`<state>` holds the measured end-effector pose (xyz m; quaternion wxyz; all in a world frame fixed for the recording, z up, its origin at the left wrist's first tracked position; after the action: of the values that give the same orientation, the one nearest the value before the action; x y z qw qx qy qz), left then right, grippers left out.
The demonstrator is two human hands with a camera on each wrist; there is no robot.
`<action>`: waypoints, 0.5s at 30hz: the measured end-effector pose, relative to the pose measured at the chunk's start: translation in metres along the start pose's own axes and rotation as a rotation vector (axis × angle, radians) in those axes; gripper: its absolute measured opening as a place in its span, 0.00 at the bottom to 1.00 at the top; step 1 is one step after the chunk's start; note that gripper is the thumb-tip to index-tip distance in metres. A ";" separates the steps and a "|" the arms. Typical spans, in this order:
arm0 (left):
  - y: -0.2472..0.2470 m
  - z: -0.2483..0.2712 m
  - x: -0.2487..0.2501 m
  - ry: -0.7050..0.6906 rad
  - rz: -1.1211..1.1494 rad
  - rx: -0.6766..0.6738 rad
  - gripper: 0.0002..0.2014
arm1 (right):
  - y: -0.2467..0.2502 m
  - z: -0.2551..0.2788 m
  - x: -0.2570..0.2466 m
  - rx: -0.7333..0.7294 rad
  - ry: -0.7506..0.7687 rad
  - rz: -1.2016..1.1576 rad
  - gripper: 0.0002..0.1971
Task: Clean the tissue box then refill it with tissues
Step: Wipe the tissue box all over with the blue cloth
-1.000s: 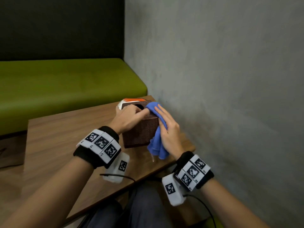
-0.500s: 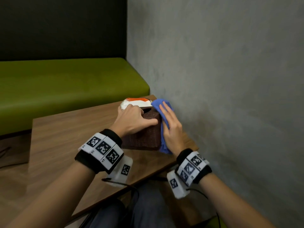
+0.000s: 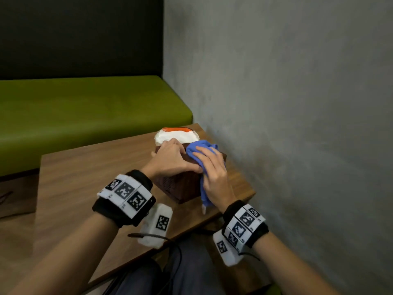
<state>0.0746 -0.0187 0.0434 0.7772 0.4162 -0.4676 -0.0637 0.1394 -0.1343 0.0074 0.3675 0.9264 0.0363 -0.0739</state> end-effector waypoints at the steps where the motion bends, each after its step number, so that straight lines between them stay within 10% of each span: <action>1: -0.002 0.001 -0.004 -0.008 0.008 0.017 0.33 | 0.003 0.001 0.008 0.000 -0.018 -0.010 0.20; 12: -0.003 0.003 -0.019 0.057 0.469 -0.015 0.21 | 0.007 0.001 -0.015 0.111 -0.014 -0.067 0.22; 15: 0.001 0.006 -0.031 0.102 0.598 -0.074 0.14 | 0.024 -0.004 0.030 0.182 -0.234 -0.088 0.23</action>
<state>0.0525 -0.0059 0.0247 0.7985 0.2342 -0.5272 0.1722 0.1726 -0.1481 0.0215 0.2800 0.9385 0.0267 -0.2002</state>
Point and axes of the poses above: each hand's wrist, its own z-axis away from the middle knuckle, its own y-axis out of the back of the hand, x = y × z, the point moved 5 cm from there along -z, towards the middle knuckle, and after that the axes turned 10 degrees about y, right-handed, at the moved point
